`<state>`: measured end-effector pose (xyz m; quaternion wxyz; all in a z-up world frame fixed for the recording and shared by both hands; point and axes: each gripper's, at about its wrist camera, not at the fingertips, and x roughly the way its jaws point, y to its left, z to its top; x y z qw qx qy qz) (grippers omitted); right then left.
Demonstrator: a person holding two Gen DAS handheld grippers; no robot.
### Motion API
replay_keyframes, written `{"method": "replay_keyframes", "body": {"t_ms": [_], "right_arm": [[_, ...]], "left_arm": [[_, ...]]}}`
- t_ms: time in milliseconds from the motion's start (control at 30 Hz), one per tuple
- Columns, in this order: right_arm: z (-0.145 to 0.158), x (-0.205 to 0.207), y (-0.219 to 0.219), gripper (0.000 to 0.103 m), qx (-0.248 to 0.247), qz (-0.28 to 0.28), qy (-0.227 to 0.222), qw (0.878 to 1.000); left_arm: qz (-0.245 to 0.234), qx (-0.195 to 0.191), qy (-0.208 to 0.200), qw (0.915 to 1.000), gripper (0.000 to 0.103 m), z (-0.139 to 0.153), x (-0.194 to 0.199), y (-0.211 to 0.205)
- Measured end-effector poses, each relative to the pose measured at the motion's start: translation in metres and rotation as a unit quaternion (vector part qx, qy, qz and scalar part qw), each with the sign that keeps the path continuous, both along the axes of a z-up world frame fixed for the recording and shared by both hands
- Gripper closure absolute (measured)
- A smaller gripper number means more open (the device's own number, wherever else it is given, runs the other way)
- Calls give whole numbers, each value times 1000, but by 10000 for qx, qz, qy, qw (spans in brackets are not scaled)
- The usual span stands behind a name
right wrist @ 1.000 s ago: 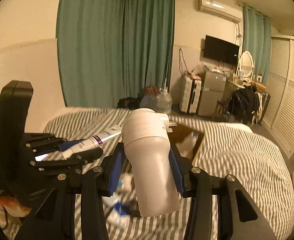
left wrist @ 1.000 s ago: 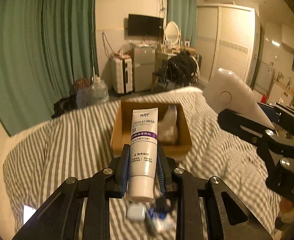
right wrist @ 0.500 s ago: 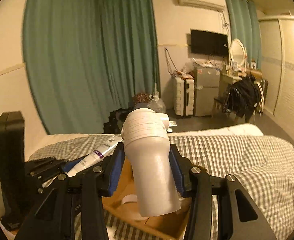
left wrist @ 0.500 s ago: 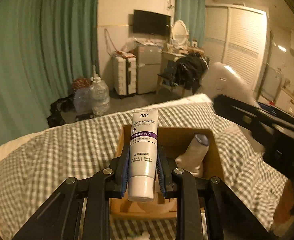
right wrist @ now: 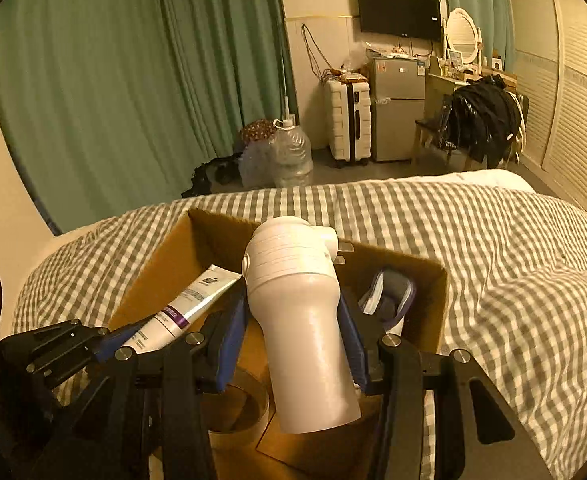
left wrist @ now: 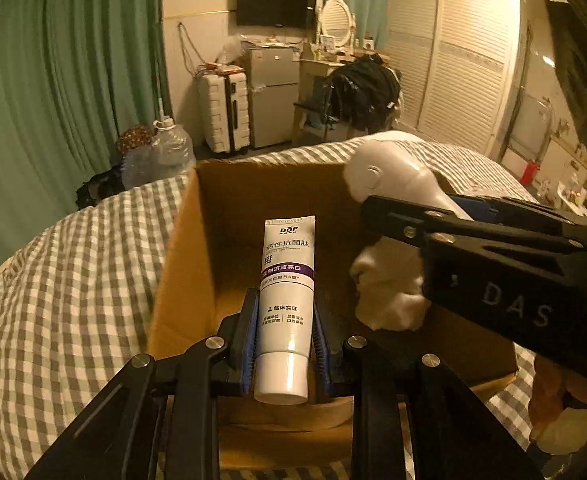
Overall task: Organize objects
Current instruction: 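Carry bottle and tube into the box and open both tools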
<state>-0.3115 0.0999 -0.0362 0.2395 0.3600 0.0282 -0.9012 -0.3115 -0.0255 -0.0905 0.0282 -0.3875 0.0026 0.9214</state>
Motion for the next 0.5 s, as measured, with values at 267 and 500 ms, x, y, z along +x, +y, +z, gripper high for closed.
{"method": "replay_keyframes", "body": {"t_ms": [267, 500], "right_arm": [[4, -1, 16, 37, -274, -47, 156, 9995], [47, 32, 38, 32, -617, -242, 524, 9964]], "left_arm": [[96, 10, -230, 9997, 27, -9, 8, 3], [270, 14, -2, 9996, 22, 32, 41, -3]]}}
